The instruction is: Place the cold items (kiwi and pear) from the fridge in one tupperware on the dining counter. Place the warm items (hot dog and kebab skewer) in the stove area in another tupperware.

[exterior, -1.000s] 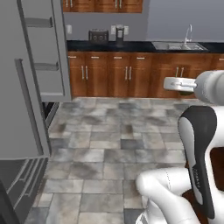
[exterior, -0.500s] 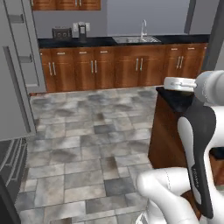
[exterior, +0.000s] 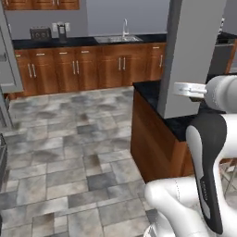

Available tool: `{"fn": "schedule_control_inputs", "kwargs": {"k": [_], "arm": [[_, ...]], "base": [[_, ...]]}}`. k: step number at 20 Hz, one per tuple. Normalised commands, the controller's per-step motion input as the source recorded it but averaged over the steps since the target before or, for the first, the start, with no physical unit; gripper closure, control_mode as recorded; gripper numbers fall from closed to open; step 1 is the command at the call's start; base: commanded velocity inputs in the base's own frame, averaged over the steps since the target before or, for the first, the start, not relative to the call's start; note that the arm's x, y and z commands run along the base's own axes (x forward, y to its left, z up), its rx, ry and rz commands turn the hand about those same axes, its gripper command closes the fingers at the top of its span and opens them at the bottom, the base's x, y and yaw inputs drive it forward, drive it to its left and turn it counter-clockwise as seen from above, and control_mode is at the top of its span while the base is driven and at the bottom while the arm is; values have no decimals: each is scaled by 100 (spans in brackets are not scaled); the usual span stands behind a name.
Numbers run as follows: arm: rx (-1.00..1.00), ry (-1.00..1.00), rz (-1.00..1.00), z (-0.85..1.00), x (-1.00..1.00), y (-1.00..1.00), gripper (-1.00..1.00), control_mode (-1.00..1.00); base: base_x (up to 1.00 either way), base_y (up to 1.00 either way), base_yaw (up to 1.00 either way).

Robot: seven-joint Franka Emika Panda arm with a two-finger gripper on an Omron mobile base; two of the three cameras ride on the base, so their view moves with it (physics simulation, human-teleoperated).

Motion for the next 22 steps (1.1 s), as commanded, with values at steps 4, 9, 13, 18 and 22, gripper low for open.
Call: {"fn": "schedule_control_inputs", "kwargs": {"k": [4,9,13,18,22], "arm": [[0,0,0,0,0,0,100,100],[0,0,0,0,0,0,100,100],[0,0,0,0,0,0,100,100],[0,0,0,0,0,0,100,100],[0,0,0,0,0,0,100,100]], "base": [[0,-100,-8],[0,-100,-7],[0,-100,-6],[0,-100,-5],[0,-100,-6]]}}
